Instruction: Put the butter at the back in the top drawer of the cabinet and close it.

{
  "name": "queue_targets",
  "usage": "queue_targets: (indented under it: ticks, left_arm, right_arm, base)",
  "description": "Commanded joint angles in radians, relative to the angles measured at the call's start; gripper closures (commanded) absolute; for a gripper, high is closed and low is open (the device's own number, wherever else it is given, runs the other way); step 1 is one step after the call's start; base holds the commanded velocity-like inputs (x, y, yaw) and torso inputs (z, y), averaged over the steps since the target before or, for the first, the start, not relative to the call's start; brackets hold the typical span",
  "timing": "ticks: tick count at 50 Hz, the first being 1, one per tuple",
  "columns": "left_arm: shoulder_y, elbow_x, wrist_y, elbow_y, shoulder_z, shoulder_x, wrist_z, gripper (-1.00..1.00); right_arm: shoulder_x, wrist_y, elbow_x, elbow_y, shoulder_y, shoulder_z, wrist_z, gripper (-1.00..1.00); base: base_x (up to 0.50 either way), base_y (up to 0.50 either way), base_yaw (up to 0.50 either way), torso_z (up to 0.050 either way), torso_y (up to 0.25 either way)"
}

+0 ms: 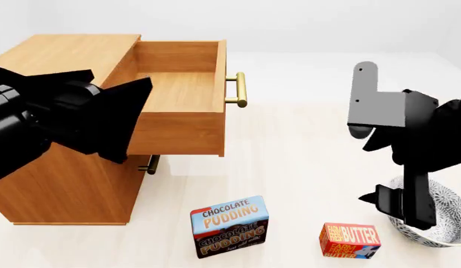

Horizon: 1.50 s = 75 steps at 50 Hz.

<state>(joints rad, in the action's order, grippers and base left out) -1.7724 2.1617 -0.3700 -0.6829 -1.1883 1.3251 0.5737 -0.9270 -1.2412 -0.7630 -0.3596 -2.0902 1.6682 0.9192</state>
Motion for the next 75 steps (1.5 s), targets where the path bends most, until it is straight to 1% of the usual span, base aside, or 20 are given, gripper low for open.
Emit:
queue_targets:
  ticks: [1,9,17,46,60,75]
  left_arm:
    - [0.024,-0.004,0.025,-0.029,0.005,0.033,-0.014,-1.0]
    - [0.026,-0.002,0.03,-0.037,0.01,0.038,-0.002,-1.0]
    - [0.031,0.002,0.032,-0.04,0.013,0.043,-0.003,-1.0]
    - [0.068,-0.019,0.043,-0.026,0.006,0.042,-0.009,-1.0]
    - [0.084,-0.03,0.049,-0.02,0.003,0.032,-0.009,-1.0]
    - [0.097,-0.034,0.052,-0.018,0.004,0.032,-0.012,-1.0]
  right_arm:
    - [0.073,0.099,0.12,0.119,-0.049,0.186,0.227,-1.0]
    - [0.118,0.143,0.164,0.208,0.016,0.225,0.222,-1.0]
    - [0.151,0.195,0.215,0.275,0.077,0.249,0.183,-1.0]
    - [0.207,0.328,0.29,0.411,0.26,0.315,0.13,-1.0]
    - [0.229,0.361,0.313,0.475,0.318,0.337,0.116,-1.0]
    - [0.237,0.383,0.333,0.479,0.35,0.364,0.116,-1.0]
  base:
    - [0.0,0.0,0.0,0.0,0.0]
    - [0.0,0.0,0.0,0.0,0.0]
    - [0.0,0.0,0.0,0.0,0.0]
    - [0.0,0.0,0.0,0.0,0.0]
    - [0.0,0.0,0.0,0.0,0.0]
    - [0.0,0.0,0.0,0.0,0.0]
